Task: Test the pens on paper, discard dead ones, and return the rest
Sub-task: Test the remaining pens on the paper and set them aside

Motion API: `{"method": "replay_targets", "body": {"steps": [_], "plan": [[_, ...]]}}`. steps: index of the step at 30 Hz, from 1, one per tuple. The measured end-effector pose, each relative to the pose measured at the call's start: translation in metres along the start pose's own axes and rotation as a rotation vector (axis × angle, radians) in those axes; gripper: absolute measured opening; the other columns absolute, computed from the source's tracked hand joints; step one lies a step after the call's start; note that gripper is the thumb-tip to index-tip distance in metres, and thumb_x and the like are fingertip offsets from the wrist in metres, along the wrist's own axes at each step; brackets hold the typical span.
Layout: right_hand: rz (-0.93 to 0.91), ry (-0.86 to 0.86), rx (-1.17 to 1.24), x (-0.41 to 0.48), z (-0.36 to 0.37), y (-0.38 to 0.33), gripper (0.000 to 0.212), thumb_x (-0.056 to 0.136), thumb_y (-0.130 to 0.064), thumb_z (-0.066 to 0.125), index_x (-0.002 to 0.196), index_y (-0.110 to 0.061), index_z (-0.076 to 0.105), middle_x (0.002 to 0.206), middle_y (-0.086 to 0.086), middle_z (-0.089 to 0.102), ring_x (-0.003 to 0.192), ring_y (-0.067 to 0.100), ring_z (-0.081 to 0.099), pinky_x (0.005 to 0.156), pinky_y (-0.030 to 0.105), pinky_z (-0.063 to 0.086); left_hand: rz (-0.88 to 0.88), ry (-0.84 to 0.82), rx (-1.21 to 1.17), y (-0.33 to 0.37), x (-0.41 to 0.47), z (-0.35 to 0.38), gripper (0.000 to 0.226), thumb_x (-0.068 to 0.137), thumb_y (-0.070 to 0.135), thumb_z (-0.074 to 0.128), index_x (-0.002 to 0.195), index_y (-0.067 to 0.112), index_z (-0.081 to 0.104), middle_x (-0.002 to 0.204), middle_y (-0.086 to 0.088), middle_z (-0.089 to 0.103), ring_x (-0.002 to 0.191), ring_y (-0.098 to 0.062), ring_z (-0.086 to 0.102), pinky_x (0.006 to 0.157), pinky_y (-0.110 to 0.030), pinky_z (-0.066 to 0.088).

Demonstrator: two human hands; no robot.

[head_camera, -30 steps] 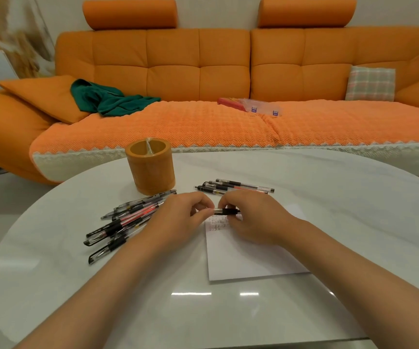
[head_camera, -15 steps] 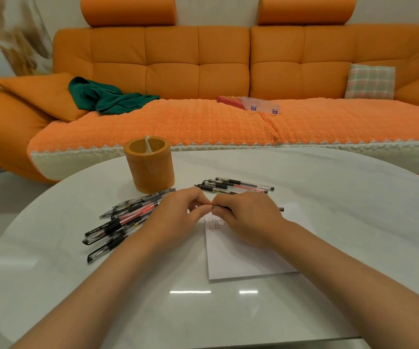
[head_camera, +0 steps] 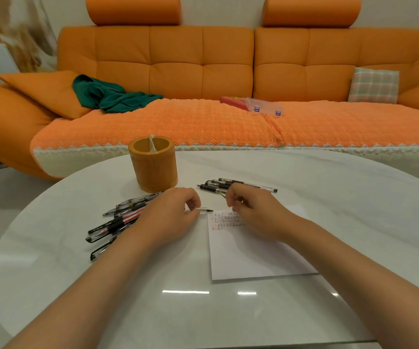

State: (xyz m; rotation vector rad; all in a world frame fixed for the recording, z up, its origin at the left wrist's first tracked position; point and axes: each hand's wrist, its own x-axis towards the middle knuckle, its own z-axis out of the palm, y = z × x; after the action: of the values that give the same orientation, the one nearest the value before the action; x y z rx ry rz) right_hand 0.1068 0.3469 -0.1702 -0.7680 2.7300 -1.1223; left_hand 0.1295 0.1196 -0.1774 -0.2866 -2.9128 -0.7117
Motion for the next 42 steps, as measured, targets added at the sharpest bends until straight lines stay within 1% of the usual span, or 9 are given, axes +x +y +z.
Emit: {"method": "replay_targets", "body": {"steps": [3, 5, 8, 12, 14, 21, 25, 31, 42], "plan": [[0.112, 0.013, 0.276, 0.002, 0.001, -0.005, 0.034, 0.102, -0.004, 0.043, 0.099, -0.023, 0.071, 0.081, -0.006, 0.065, 0.058, 0.008, 0.057, 0.056, 0.023, 0.046, -0.007, -0.018, 0.033, -0.001, 0.001, 0.003, 0.005, 0.093, 0.031, 0.062, 0.095, 0.036, 0.062, 0.094, 0.017, 0.060, 0.088, -0.004, 0.053, 0.071, -0.022, 0.046], [0.168, 0.007, 0.460, 0.004, 0.001, -0.007, 0.040, 0.101, 0.003, 0.039, 0.109, -0.017, 0.073, 0.091, 0.006, 0.067, 0.067, 0.015, 0.061, 0.060, 0.024, 0.049, -0.005, -0.022, 0.035, -0.001, 0.003, 0.006, 0.004, 0.094, 0.035, 0.062, 0.098, 0.036, 0.062, 0.096, 0.017, 0.060, 0.092, -0.005, 0.052, 0.073, -0.023, 0.047], [0.165, -0.013, 0.589, 0.003, 0.002, -0.002, 0.046, 0.093, 0.017, 0.041, 0.118, -0.012, 0.068, 0.088, 0.011, 0.061, 0.067, 0.018, 0.059, 0.062, 0.029, 0.050, -0.014, 0.001, -0.029, 0.002, 0.003, 0.013, 0.013, 0.094, 0.044, 0.061, 0.104, 0.037, 0.063, 0.099, 0.018, 0.059, 0.098, -0.006, 0.051, 0.082, -0.030, 0.050], [0.095, -0.020, 0.629, 0.001, 0.007, -0.001, 0.009, 0.098, -0.012, 0.061, 0.106, -0.009, 0.064, 0.073, 0.012, 0.054, 0.060, 0.025, 0.052, 0.053, 0.037, 0.045, -0.027, 0.014, -0.100, 0.007, 0.004, 0.021, 0.028, 0.089, 0.054, 0.064, 0.112, 0.039, 0.064, 0.102, 0.018, 0.057, 0.107, -0.009, 0.045, 0.089, -0.035, 0.048], [0.120, -0.003, 0.651, 0.002, 0.008, -0.001, 0.015, 0.101, -0.018, 0.055, 0.093, -0.009, 0.064, 0.070, 0.014, 0.056, 0.055, 0.027, 0.053, 0.049, 0.035, 0.036, -0.039, -0.005, -0.085, 0.009, 0.005, 0.023, 0.033, 0.086, 0.056, 0.066, 0.114, 0.040, 0.064, 0.105, 0.016, 0.056, 0.110, -0.010, 0.042, 0.092, -0.037, 0.046], [0.095, -0.012, 0.537, -0.003, 0.012, -0.001, 0.012, 0.085, 0.012, 0.058, 0.087, 0.000, 0.058, 0.057, 0.014, 0.062, 0.045, 0.019, 0.057, 0.042, 0.026, 0.037, -0.048, -0.054, -0.046, 0.007, 0.008, 0.024, 0.035, 0.082, 0.059, 0.069, 0.113, 0.044, 0.063, 0.109, 0.014, 0.052, 0.114, -0.012, 0.039, 0.098, -0.038, 0.043], [0.103, -0.040, 0.468, -0.005, 0.012, 0.002, 0.018, 0.082, 0.006, 0.063, 0.071, -0.006, 0.057, 0.051, 0.014, 0.057, 0.044, 0.025, 0.051, 0.044, 0.029, 0.040, -0.062, -0.089, -0.051, 0.007, 0.012, 0.021, 0.037, 0.081, 0.058, 0.070, 0.115, 0.044, 0.063, 0.111, 0.015, 0.053, 0.118, -0.011, 0.038, 0.100, -0.038, 0.043], [0.063, -0.048, 0.339, -0.005, 0.014, 0.003, 0.016, 0.083, 0.003, 0.065, 0.074, 0.004, 0.052, 0.051, 0.000, 0.058, 0.046, 0.018, 0.054, 0.045, 0.027, 0.042, -0.075, -0.083, -0.026, 0.009, 0.013, 0.024, 0.040, 0.081, 0.060, 0.067, 0.117, 0.045, 0.060, 0.112, 0.015, 0.051, 0.117, -0.011, 0.037, 0.097, -0.036, 0.041], [0.061, -0.058, 0.257, -0.005, 0.014, -0.001, 0.020, 0.083, -0.002, 0.069, 0.072, -0.001, 0.053, 0.062, 0.009, 0.062, 0.053, 0.014, 0.058, 0.047, 0.025, 0.043, -0.104, -0.074, 0.039, 0.015, 0.013, 0.027, 0.050, 0.076, 0.069, 0.068, 0.119, 0.044, 0.058, 0.119, 0.013, 0.050, 0.119, -0.013, 0.036, 0.092, -0.033, 0.037]]}}
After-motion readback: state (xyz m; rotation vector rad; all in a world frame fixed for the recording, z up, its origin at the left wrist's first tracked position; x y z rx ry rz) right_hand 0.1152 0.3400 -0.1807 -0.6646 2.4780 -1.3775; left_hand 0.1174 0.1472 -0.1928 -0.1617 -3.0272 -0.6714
